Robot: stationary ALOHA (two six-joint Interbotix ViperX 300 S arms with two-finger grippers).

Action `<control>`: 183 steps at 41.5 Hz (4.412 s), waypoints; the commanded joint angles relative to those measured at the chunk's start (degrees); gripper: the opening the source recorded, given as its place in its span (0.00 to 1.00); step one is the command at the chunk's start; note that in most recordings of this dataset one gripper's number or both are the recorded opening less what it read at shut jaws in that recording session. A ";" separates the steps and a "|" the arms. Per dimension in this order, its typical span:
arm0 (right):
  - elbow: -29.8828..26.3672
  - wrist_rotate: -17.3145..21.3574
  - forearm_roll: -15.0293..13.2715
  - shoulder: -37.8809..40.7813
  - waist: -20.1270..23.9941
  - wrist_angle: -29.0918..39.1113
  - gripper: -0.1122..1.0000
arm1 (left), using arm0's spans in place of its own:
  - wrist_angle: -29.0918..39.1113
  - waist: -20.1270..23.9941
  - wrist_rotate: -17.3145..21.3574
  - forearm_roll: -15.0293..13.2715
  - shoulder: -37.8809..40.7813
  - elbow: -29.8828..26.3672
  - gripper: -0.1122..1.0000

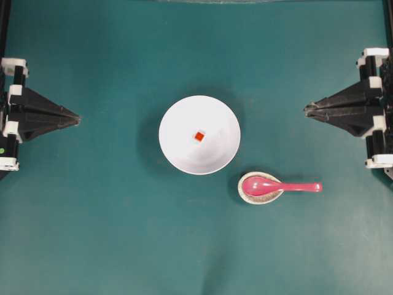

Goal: Grip the spoon and scoop the red block from the bowl with right arm.
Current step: 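Move the right gripper over the pink spoon handle, then lower the right gripper and close it on the pink spoon handle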

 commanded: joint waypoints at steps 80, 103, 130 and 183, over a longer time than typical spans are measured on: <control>15.91 -1.32 35.51 45.18 32.52 -42.45 0.63 | -0.26 0.35 0.09 0.18 0.35 -1.41 0.10; 14.94 -5.45 35.60 46.93 32.52 -37.88 0.62 | -0.26 0.35 0.00 0.18 0.44 -1.41 0.10; 15.56 -5.71 35.60 47.20 32.52 -39.64 0.59 | -0.26 0.35 -0.35 0.18 0.35 -1.41 0.10; 15.82 -5.80 35.60 47.64 32.52 -41.04 0.39 | -0.26 0.35 -0.88 0.18 0.44 -1.41 0.10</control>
